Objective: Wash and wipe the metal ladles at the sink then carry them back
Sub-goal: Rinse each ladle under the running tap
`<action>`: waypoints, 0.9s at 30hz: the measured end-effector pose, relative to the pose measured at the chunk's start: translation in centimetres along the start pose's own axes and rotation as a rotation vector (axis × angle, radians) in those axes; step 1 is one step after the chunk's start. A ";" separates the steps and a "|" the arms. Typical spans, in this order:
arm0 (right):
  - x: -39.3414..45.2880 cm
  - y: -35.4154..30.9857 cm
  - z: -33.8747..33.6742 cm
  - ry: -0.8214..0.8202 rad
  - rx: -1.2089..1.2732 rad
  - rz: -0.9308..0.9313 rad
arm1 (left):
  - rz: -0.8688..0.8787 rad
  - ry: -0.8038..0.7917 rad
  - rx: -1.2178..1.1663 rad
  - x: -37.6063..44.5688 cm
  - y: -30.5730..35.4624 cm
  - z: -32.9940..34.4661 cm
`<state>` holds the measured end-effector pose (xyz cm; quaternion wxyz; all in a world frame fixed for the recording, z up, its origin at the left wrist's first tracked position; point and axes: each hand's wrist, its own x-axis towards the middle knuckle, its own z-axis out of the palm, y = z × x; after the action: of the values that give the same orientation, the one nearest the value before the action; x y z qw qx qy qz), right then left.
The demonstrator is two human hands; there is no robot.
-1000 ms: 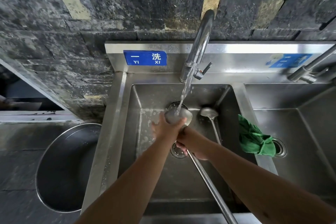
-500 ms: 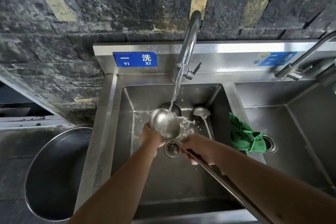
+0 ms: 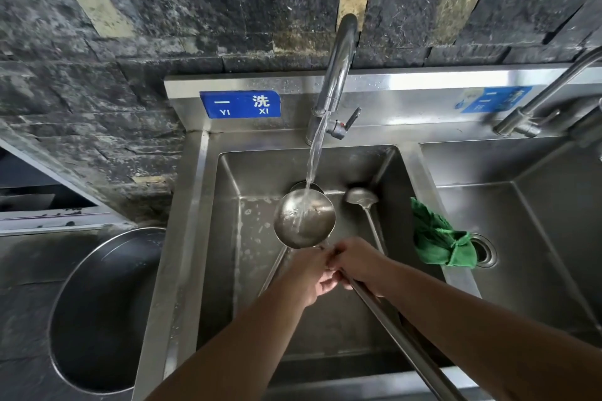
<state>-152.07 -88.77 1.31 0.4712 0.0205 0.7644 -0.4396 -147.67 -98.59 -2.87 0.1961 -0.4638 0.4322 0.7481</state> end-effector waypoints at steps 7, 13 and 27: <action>-1.3 0.4 -0.5 0.061 -0.186 -0.093 | 0.002 0.003 -0.043 0.4 1.2 0.6; -3.5 1.3 -1.5 -0.093 0.546 0.356 | 0.111 -0.030 -0.231 2.9 1.8 0.2; -0.9 6.0 -4.3 0.351 0.066 0.017 | 0.181 -0.108 0.281 6.6 2.2 9.0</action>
<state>-151.86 -81.77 -1.23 0.3331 0.1187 0.8200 -0.4500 -157.10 -93.07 -5.80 0.2138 -0.3501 0.5612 0.7189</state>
